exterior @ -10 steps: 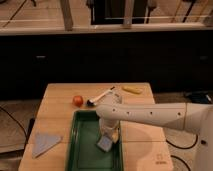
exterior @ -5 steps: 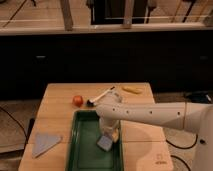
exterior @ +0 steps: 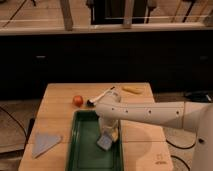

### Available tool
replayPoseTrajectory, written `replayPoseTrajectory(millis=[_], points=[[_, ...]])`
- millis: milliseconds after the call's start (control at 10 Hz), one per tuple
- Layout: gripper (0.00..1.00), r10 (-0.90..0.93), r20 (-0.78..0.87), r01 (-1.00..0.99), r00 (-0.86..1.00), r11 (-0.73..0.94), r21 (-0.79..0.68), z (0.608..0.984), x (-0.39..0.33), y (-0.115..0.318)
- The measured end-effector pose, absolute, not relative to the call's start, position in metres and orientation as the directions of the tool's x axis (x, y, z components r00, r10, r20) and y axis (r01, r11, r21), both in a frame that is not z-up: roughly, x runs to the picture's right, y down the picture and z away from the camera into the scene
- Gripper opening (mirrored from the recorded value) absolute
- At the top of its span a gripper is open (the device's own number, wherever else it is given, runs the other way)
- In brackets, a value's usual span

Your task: Wipe tray with sponge

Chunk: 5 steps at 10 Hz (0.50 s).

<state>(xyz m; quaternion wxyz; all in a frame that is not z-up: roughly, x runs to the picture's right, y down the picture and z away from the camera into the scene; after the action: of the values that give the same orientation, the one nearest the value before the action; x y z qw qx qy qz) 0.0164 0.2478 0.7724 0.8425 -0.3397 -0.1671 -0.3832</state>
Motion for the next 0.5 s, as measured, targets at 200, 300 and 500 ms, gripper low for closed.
replayPoseTrajectory(millis=[200, 300, 500], points=[[0.00, -0.536, 0.540, 0.760, 0.649, 0.484, -0.434, 0.775, 0.017, 0.245], [0.00, -0.540, 0.538, 0.761, 0.647, 0.492, -0.423, 0.778, 0.018, 0.241], [0.00, -0.542, 0.540, 0.763, 0.644, 0.504, -0.405, 0.786, 0.019, 0.234]])
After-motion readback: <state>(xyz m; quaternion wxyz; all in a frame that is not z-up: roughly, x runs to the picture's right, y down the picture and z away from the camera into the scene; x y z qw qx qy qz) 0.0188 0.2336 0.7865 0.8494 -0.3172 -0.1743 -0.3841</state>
